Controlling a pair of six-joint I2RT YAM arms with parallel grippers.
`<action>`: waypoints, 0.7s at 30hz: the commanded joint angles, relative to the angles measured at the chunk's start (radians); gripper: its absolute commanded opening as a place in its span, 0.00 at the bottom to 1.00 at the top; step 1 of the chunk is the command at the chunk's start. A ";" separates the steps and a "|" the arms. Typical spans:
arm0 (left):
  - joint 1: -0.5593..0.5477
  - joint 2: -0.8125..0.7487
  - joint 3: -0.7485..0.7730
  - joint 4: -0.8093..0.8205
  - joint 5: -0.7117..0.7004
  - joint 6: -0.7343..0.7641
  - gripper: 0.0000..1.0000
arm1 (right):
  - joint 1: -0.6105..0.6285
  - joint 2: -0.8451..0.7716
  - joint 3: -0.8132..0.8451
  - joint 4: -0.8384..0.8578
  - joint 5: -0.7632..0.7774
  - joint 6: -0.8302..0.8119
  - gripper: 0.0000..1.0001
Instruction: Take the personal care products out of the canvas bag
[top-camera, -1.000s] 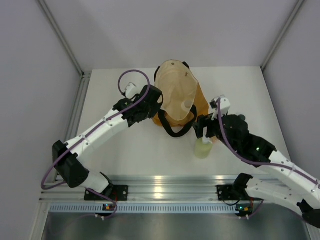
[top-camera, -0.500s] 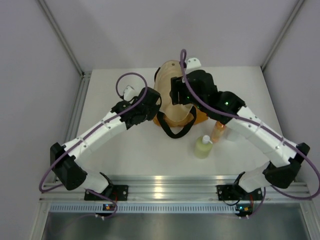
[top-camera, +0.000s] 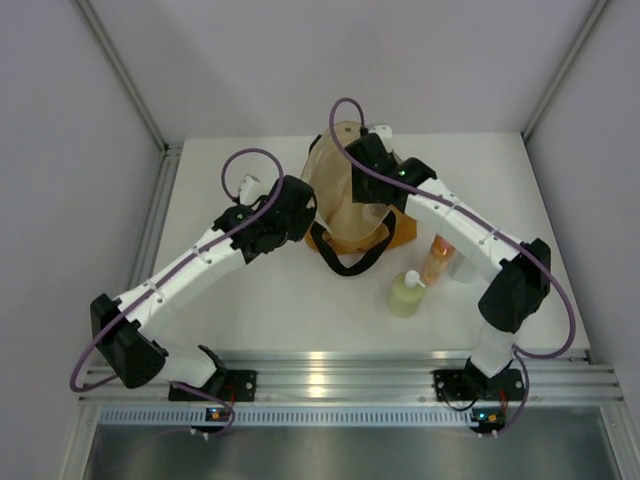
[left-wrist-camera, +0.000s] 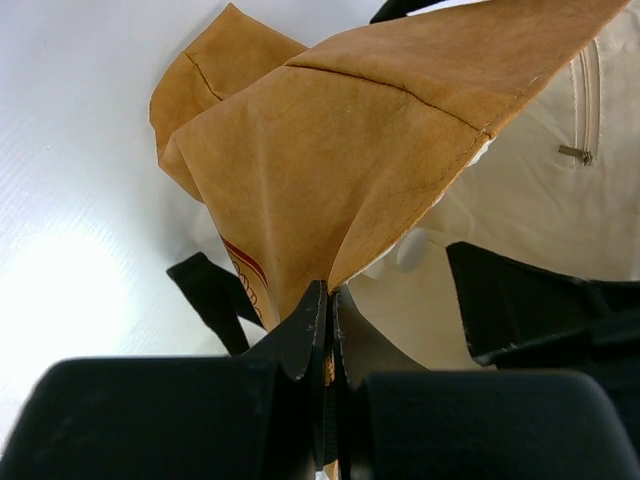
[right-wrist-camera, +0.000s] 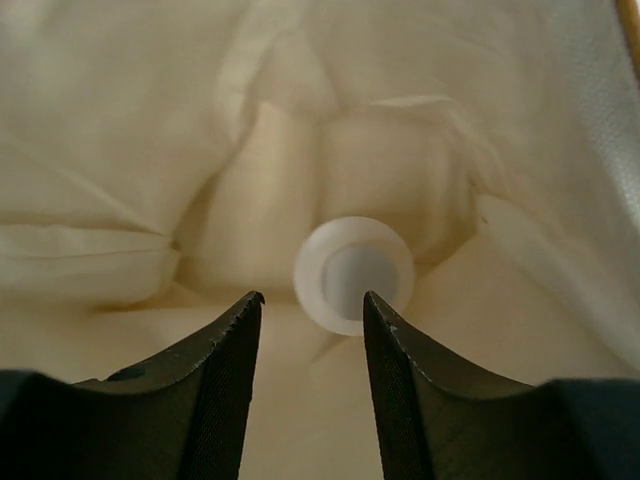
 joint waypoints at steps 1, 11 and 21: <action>0.000 -0.030 -0.003 -0.003 -0.014 -0.028 0.00 | -0.035 -0.002 -0.019 -0.076 0.088 0.015 0.44; -0.002 0.014 -0.023 -0.003 0.046 -0.045 0.00 | -0.049 -0.025 -0.120 -0.075 0.157 -0.067 0.59; -0.051 0.039 -0.057 -0.004 -0.002 -0.023 0.00 | -0.053 0.010 -0.110 -0.056 0.148 -0.111 0.77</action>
